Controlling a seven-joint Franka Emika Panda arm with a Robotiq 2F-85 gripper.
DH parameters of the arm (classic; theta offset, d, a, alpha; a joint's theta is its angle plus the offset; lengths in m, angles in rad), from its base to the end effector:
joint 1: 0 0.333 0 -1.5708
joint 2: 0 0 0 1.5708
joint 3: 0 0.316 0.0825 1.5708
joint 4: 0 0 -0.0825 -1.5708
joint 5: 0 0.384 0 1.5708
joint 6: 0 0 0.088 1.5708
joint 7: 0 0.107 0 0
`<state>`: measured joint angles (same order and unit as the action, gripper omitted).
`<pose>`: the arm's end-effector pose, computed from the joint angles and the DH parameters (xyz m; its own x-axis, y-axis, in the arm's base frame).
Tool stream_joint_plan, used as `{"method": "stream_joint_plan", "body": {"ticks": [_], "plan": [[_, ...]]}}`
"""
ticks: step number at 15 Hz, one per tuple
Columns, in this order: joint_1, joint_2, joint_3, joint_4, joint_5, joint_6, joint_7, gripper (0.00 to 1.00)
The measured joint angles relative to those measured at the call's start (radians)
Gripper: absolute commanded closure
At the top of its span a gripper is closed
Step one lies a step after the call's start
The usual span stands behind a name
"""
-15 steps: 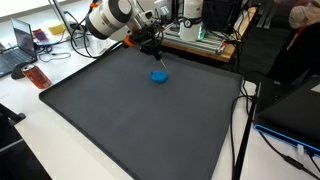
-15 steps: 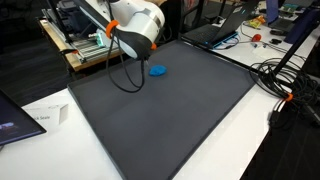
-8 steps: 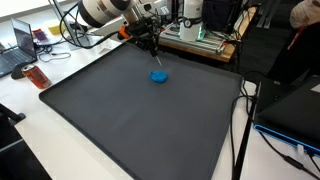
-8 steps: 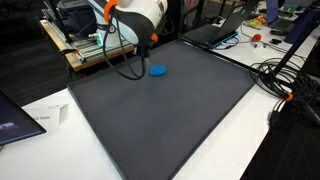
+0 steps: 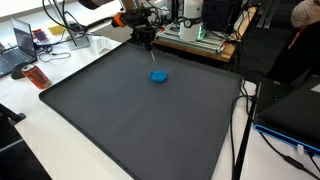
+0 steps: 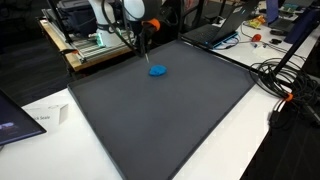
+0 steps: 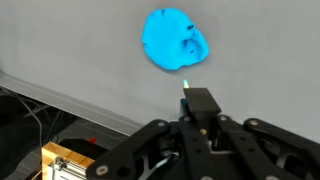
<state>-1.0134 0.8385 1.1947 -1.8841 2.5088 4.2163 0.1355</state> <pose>0.4530 -0.0542 0.2845 -0.9560 -0.2913 0.0344 -0.2762 0.9335 0.2288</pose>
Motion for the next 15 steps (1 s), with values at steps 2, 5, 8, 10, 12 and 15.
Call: {"method": "stream_joint_plan", "body": {"ticks": [2, 5, 8, 10, 12, 15], "plan": [[0.020, -0.030, 0.006, -0.002, 0.000, 0.000, 0.037, 0.97], [0.065, -0.074, 0.010, -0.010, 0.000, 0.000, 0.120, 0.97], [0.106, -0.098, 0.023, -0.013, 0.000, 0.000, 0.226, 0.97], [0.122, -0.100, 0.036, -0.013, 0.000, 0.000, 0.295, 0.97], [0.124, -0.100, 0.056, -0.012, 0.000, 0.000, 0.367, 0.97], [0.125, -0.100, 0.076, -0.008, 0.000, 0.000, 0.486, 0.97]]}}
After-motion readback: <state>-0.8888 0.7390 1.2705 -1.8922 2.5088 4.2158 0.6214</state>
